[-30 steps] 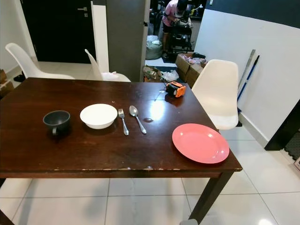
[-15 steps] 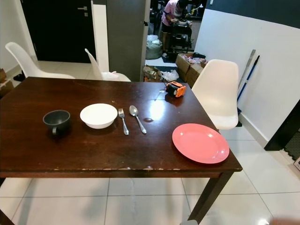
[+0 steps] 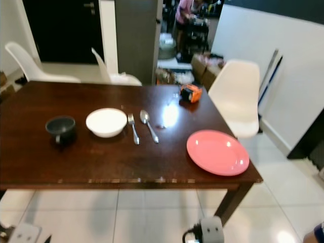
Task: Setting the table
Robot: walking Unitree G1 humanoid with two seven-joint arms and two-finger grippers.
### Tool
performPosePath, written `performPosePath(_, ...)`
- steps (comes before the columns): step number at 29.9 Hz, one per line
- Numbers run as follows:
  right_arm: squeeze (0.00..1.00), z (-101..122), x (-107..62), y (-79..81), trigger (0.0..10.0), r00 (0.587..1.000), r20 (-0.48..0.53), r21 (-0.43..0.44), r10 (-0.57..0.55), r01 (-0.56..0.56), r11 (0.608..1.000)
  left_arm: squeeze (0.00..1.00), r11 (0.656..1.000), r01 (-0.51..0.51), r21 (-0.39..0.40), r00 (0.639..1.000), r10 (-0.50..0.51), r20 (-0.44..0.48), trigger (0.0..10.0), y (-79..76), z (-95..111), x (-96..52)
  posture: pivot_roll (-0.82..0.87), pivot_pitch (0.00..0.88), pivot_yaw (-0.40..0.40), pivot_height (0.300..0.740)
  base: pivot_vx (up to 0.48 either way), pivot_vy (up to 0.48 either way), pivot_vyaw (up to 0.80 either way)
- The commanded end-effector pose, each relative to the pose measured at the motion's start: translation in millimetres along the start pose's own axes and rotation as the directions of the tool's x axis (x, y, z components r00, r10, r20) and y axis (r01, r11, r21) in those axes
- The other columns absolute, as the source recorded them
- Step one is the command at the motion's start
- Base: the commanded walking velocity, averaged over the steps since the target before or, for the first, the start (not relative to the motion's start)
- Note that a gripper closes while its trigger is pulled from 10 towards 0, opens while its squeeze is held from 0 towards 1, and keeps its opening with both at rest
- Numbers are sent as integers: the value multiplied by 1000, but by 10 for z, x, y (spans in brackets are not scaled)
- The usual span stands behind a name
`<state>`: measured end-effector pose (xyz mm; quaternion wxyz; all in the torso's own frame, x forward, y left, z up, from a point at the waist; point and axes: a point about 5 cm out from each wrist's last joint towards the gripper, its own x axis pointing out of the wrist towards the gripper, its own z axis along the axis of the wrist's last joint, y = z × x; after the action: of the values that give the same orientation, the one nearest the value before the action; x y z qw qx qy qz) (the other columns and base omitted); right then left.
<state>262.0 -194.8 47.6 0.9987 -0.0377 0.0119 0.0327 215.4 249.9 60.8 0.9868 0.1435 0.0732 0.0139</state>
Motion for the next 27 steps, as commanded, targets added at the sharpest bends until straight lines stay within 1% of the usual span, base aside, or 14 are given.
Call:
performPosePath(1, 0, 41, -35, 19, 10000, 1000, 7, 18, 7, -7, 1000, 0, 999, -28, -26, 999, 27, -25, 10000, 106, 9, -84, 33, 154, 33, 740, 0, 0, 0)
performPosePath(2, 0, 41, -35, 19, 10000, 1000, 7, 18, 7, -7, 1000, 0, 999, -28, -26, 999, 27, -25, 10000, 106, 9, -84, 33, 154, 33, 740, 0, 0, 0)
performPosePath(4, 0, 150, -21, 44, 10000, 999, 45, 15, 21, -22, 1000, 0, 996, -62, -65, 998, 61, -22, 10000, 189, 54, -131, 42, 157, 26, 740, 0, 0, 0)
performPosePath(6, 0, 441, 63, 141, 10000, 989, 139, 24, 48, -52, 998, 0, 984, -89, -157, 994, 97, 41, 10000, 192, 336, -39, 49, 157, 21, 740, 0, 0, 0)
performPosePath(8, 0, 632, 146, 207, 10000, 979, 196, 37, 48, -56, 998, 0, 975, -48, -215, 992, 71, 103, 10000, 36, 577, 128, 32, 148, 25, 740, 0, 0, 0)
performPosePath(9, 0, 632, 146, 207, 10000, 979, 196, 37, 48, -56, 998, 0, 975, -48, -215, 992, 71, 103, 10000, 36, 577, 128, 32, 148, 25, 740, 0, 0, 0)
performPosePath(11, 0, 776, 217, 196, 10000, 972, 234, 65, 15, -31, 997, 0, 975, 1, -224, 993, 24, 111, 10000, -170, 673, 282, 21, 134, 33, 740, 0, 0, 0)
performPosePath(13, 0, 928, 266, 182, 10000, 963, 268, 86, -4, -20, 996, 0, 972, 30, -231, 993, -2, 116, 10000, -312, 765, 370, 23, 132, 35, 740, 0, 0, 0)
performPosePath(16, 0, 1135, 343, 211, 10000, 948, 316, 89, 18, -49, 995, 0, 965, 57, -256, 987, -16, 161, 10000, -421, 973, 446, 24, 132, 42, 740, 0, 0, 0)
performPosePath(19, 0, 1214, 373, 256, 10000, 943, 332, 99, 25, -61, 993, 0, 973, 75, -217, 981, -34, 189, 10000, -447, 1078, 473, 17, 120, 39, 740, 0, 0, 0)
performPosePath(22, 0, 1224, 370, 277, 10000, 943, 333, 121, 20, -63, 991, 0, 976, 78, -204, 981, -39, 190, 10000, -446, 1085, 476, 20, 115, 41, 740, 0, 0, 0)
performPosePath(24, 0, 1216, 354, 320, 10000, 944, 328, 131, 26, -73, 989, 0, 974, 69, -217, 984, -30, 178, 10000, -427, 1075, 482, 21, 103, 48, 740, 0, 0, 0)
performPosePath(26, 0, 1082, 285, 371, 10000, 956, 291, 130, 29, -69, 989, 0, 959, 48, -278, 988, -6, 151, 10000, -376, 1046, 496, 28, 85, 52, 740, 0, 0, 0)
performPosePath(27, 0, 1082, 285, 371, 10000, 956, 291, 130, 29, -69, 989, 0, 959, 48, -278, 988, -6, 151, 10000, -376, 1046, 496, 28, 85, 52, 740, 0, 0, 0)
